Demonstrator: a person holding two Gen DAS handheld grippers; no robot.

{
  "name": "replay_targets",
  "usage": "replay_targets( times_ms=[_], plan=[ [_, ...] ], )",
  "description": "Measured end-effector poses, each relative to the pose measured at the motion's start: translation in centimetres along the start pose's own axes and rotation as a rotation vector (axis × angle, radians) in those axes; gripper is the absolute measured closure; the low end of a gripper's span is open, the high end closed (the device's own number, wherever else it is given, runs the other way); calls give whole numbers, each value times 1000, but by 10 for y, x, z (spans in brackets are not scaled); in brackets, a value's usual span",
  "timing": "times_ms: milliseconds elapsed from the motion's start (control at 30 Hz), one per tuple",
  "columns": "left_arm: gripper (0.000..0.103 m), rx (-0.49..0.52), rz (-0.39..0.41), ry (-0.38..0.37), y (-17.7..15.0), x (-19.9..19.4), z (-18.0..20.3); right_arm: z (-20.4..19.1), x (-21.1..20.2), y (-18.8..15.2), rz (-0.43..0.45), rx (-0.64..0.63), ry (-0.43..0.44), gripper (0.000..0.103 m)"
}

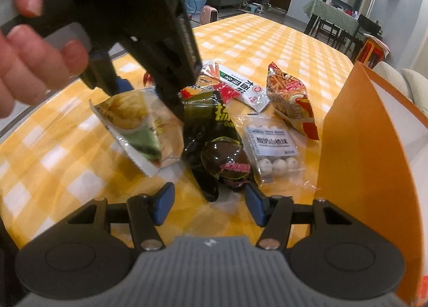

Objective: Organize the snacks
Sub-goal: 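Grasp the white potato-sticks bag with the left tool while the right tool grasps the black snack bag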

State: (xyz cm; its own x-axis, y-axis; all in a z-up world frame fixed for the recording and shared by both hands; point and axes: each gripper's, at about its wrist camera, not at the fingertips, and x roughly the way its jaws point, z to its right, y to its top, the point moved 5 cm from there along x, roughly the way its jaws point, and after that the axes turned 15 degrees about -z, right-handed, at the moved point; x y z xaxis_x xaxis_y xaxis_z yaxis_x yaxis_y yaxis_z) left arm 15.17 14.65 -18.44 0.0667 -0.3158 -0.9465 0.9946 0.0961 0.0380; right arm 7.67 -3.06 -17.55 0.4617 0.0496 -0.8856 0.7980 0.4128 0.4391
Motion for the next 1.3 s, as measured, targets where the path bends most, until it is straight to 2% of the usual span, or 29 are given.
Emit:
replay_targets(
  times_ms=[233, 433, 500, 567, 633, 667, 733, 767, 833, 867, 933, 1033, 1133, 1233, 1300],
  plan=[
    [57, -17, -19, -17, -15, -6, -18, -1, -1, 0, 3, 10, -8, 46],
    [57, -12, -32, -3, -19, -12, -29, -4, -1, 0, 8, 6, -21, 46],
    [57, 38, -30, 28, -21, -17, -27, -4, -1, 0, 10, 1, -24, 46],
    [56, 127, 4, 78, -24, -26, -20, -4, -1, 0, 10, -1, -23, 46],
    [45, 168, 28, 101, -26, -31, -17, -3, -1, 0, 9, 3, -18, 46],
    [43, 173, 25, 91, -26, -32, -16, -3, -1, 0, 9, 5, -15, 46],
    [31, 161, 3, 66, -26, -31, -17, -3, -1, 0, 7, 8, -11, 45],
    [29, 166, -9, 72, -26, -30, -17, -2, -1, 0, 5, 10, -8, 45],
    [19, 207, -40, 109, -31, -27, -13, -2, 0, 0, 7, 8, -1, 44],
    [18, 246, -62, 132, -34, -24, -10, -2, 0, 0, 9, 3, -1, 41],
    [16, 277, -78, 161, -39, -20, -6, -2, 0, 1, 10, -10, -2, 28],
    [15, 290, -96, 202, -39, -10, -3, -5, -6, 3, 60, -9, -3, 25],
    [10, 249, -119, 256, -35, 3, -7, -10, -4, 7, 54, -34, -23, 23],
    [12, 272, -113, 277, -37, 5, -5, -13, 0, 10, 73, -59, -102, 23],
    [16, 285, -113, 290, -40, 6, -6, -15, 3, 11, 73, -84, -120, 23]
  ],
)
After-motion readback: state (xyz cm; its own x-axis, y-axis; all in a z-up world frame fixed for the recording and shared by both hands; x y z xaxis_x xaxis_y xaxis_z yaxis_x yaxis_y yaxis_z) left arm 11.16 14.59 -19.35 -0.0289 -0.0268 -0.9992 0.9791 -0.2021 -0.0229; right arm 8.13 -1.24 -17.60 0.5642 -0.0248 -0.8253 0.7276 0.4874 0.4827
